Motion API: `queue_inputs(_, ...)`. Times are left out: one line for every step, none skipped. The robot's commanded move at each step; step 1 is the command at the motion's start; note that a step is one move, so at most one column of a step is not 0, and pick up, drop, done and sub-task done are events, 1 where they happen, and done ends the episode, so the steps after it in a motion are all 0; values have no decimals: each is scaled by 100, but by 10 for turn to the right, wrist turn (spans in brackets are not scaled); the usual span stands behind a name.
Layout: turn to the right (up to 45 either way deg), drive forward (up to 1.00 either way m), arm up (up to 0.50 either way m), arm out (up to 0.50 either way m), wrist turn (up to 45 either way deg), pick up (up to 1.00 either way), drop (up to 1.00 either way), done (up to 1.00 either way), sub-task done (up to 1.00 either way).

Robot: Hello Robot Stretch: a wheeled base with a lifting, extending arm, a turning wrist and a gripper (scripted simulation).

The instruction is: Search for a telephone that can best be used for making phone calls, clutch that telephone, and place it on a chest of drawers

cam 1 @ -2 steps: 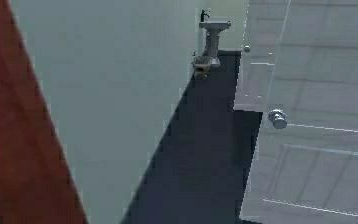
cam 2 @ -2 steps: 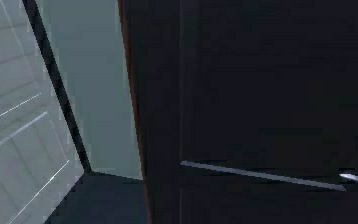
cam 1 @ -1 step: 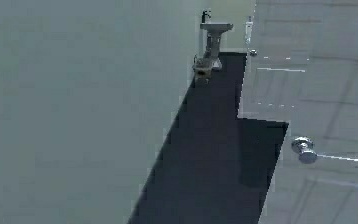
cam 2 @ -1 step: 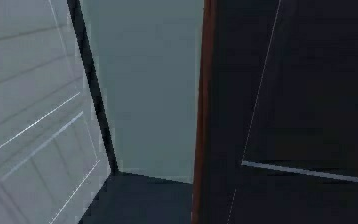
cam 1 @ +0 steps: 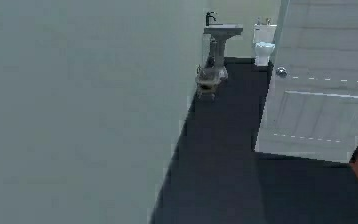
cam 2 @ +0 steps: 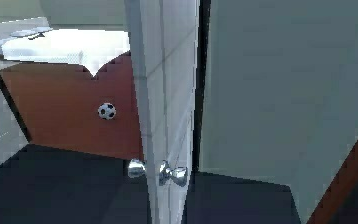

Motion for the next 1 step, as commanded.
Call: queue_inputs(120,0,0,0,0,0,0,0,0)
